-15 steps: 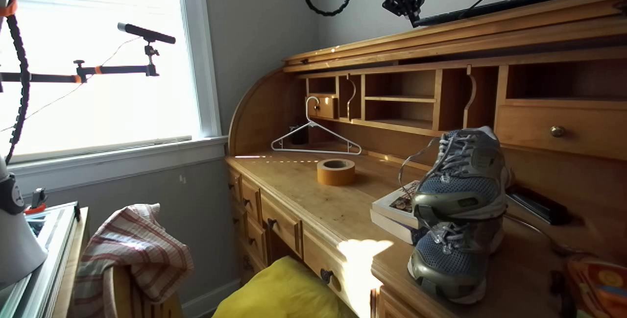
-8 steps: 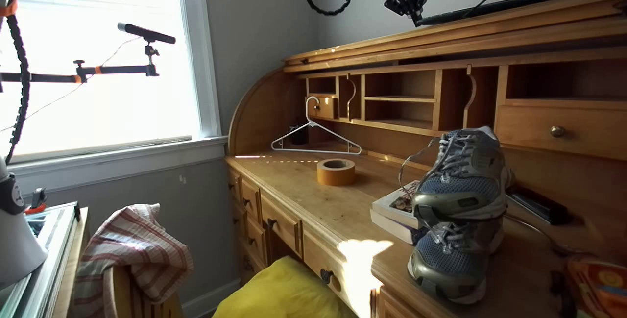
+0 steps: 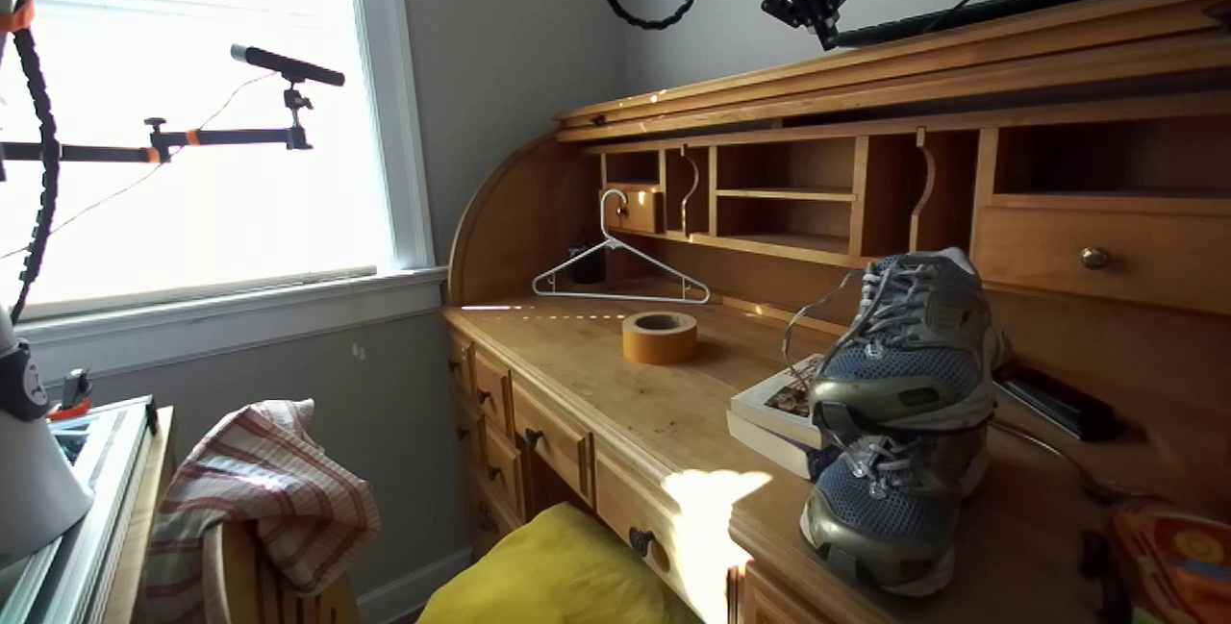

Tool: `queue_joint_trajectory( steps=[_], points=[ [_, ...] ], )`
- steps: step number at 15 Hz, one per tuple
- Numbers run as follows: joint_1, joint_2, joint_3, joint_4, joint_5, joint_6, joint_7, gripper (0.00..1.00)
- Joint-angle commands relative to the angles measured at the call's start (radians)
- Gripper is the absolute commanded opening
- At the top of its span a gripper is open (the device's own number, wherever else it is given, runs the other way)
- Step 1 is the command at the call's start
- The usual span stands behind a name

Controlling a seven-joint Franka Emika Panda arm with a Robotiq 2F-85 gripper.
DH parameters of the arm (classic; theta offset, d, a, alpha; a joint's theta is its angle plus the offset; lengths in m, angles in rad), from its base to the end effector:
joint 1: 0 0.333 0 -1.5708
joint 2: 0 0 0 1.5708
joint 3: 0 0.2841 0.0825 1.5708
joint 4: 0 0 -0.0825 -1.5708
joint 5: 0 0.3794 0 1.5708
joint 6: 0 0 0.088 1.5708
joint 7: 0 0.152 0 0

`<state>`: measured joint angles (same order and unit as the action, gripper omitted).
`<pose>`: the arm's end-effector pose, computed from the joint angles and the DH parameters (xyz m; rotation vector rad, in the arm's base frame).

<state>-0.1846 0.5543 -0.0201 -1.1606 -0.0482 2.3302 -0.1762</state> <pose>0.7509 -0.1543 0.4851 2.8443 -0.0001 0.8727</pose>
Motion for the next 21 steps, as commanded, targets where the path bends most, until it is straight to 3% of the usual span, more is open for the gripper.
queue_joint_trajectory(
  steps=[1,21],
  points=[
    [-0.011,-0.006,-0.009,0.0,0.002,-0.013,0.009,0.0],
    [-0.026,-0.012,-0.023,-0.003,0.001,-0.018,0.026,0.0]
  ],
)
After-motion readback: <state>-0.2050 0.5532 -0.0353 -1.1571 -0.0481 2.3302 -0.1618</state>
